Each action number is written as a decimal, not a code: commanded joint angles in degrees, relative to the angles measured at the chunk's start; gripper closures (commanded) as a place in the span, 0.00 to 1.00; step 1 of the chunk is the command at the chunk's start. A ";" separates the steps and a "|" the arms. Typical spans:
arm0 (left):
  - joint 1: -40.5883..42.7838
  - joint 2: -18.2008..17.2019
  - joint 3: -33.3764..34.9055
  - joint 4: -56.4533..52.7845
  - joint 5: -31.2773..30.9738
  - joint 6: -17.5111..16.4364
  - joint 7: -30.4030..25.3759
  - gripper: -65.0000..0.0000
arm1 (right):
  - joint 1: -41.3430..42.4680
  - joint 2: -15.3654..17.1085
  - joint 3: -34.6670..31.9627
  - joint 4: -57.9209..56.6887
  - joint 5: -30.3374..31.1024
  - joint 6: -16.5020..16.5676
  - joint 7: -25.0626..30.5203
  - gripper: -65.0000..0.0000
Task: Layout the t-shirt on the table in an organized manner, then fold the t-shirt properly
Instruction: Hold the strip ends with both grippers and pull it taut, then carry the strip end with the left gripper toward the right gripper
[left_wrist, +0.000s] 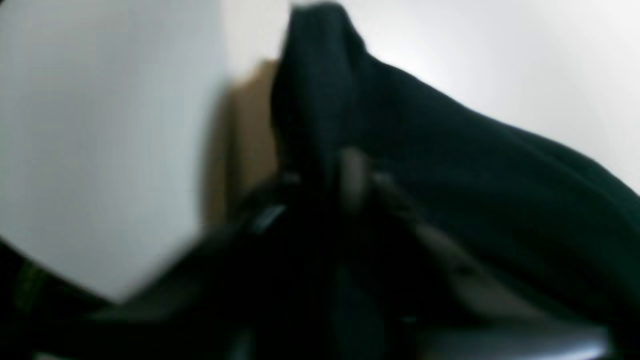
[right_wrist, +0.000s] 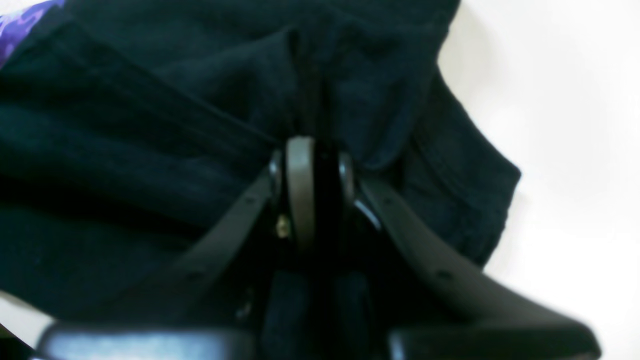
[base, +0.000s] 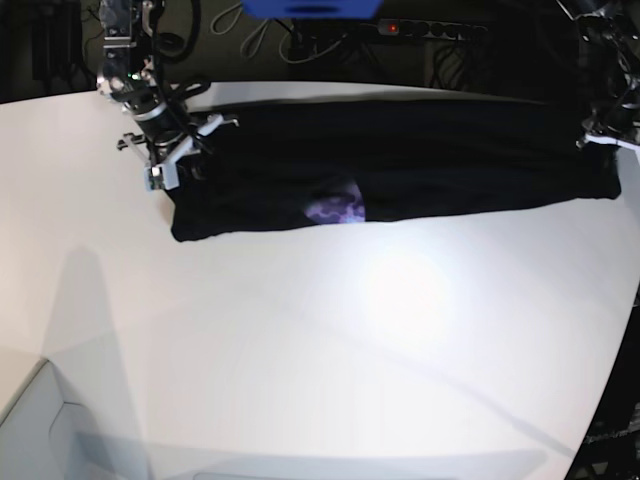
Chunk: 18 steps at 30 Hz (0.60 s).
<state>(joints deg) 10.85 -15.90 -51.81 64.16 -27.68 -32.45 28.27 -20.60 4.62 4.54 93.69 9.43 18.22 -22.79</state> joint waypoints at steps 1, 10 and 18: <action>-0.43 -0.41 0.60 0.15 1.62 0.49 2.37 1.00 | 0.07 0.26 -0.01 -0.02 -0.77 0.46 -2.49 0.86; 0.01 -0.49 3.06 13.16 1.53 0.49 2.37 1.00 | 0.60 0.08 -0.01 -0.02 -0.86 0.46 -2.58 0.86; -1.23 -0.93 3.50 26.78 1.62 0.84 2.45 1.00 | 1.04 0.17 0.34 -0.02 -0.95 0.46 -2.58 0.86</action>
<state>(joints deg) 10.33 -15.68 -48.14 89.69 -25.28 -31.62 32.53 -19.51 4.58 4.71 93.47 9.41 18.24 -23.53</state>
